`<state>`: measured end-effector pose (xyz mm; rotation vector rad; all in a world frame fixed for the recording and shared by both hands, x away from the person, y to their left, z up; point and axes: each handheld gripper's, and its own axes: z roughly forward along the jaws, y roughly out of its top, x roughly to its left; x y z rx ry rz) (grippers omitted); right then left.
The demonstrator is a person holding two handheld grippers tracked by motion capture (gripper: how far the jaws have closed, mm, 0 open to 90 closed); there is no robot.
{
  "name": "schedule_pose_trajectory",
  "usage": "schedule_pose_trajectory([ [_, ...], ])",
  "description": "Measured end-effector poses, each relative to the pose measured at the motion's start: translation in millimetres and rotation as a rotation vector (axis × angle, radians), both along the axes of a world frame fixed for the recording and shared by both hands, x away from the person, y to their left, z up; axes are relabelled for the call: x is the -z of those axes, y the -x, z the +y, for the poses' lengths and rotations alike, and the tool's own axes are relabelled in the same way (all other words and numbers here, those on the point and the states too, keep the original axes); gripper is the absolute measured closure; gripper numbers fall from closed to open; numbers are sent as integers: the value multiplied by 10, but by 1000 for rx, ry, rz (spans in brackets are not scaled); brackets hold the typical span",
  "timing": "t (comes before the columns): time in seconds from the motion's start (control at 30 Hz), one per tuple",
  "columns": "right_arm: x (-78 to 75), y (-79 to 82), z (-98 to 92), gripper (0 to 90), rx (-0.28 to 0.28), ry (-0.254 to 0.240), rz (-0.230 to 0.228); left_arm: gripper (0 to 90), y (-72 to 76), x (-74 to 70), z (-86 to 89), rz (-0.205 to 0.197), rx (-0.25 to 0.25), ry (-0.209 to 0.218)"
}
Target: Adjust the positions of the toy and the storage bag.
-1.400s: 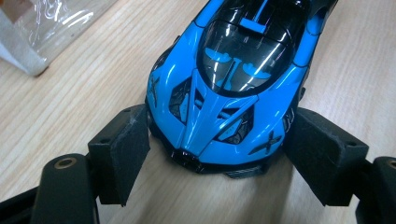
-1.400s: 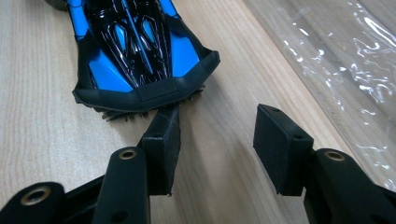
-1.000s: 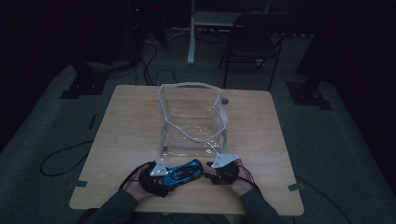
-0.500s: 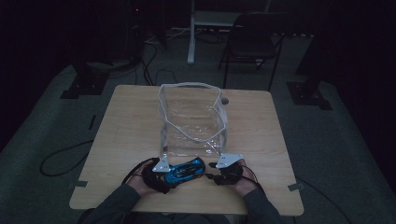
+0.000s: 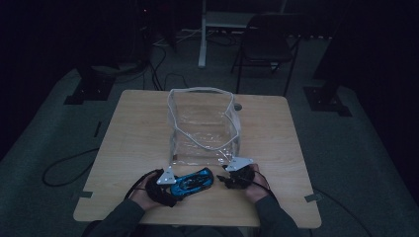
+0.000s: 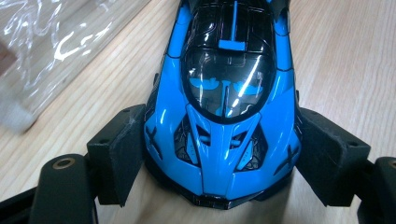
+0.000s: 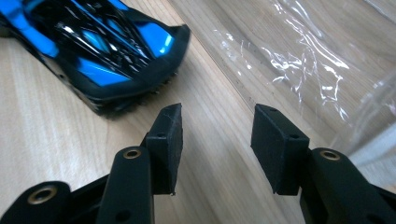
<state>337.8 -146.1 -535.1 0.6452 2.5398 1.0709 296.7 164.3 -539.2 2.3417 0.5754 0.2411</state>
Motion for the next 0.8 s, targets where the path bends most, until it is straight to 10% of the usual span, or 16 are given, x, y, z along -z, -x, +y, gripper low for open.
schedule_pose_trajectory([
  [0.43,15,-49,46,521,-9,-12,5,100,26,-27,-68,-57,-31,-38],
  [0.57,19,-49,62,519,-16,-10,2,102,5,-48,-40,10,26,45],
  [0.8,11,-56,80,518,-15,-12,2,105,64,-147,228,35,-53,132],
])
